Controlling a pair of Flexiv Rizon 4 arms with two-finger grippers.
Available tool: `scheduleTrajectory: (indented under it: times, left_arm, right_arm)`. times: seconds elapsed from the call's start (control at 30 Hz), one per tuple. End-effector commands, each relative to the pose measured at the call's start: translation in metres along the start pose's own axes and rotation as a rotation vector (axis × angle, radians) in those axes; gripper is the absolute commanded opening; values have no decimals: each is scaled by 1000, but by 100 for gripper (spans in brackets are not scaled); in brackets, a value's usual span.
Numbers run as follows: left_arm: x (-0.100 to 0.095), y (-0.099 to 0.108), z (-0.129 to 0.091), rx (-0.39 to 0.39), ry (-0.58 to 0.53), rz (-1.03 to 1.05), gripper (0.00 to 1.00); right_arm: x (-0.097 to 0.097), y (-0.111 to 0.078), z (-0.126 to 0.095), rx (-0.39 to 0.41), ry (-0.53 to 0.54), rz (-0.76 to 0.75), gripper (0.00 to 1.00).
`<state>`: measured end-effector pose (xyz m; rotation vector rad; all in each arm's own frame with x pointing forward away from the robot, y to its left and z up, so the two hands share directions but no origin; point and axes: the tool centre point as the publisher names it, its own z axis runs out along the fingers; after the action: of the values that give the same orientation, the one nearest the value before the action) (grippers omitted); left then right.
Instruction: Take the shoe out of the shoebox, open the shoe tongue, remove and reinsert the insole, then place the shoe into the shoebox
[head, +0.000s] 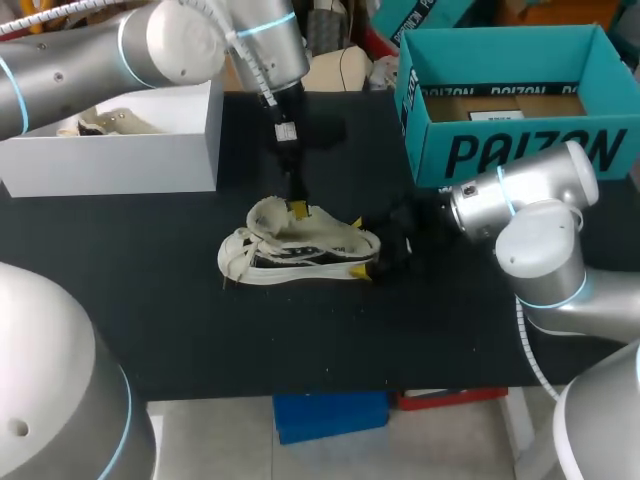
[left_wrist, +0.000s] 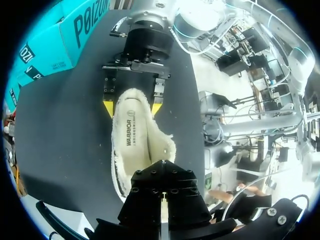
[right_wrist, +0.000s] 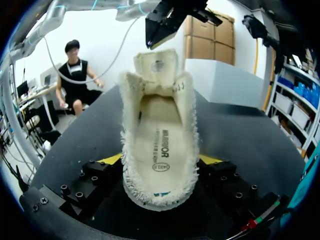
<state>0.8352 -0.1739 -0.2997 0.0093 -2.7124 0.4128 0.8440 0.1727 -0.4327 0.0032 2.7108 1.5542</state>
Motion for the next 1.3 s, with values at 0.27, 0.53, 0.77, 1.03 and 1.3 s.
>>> scheduleTrajectory:
  times: [0.27, 0.53, 0.77, 1.03, 1.3]
  left_arm:
    - [0, -1, 6, 24, -10, 6, 0]
    - [0, -5, 5, -24, -85, 4, 0]
    - [-3, -10, 11, -81, -141, 17, 0]
    - [-7, -5, 30, -73, -104, 16, 0]
    - [-12, -1, 52, -65, -69, 19, 0]
  right_arm:
    - [-1, -1, 1, 1, -1, 1, 0]
    - [-1, -1, 1, 1, -1, 1, 0]
    - [-1, -1, 1, 1, -1, 1, 0]
    - [-1, -1, 1, 1, -1, 1, 0]
    - [-1, -1, 1, 1, -1, 1, 0]
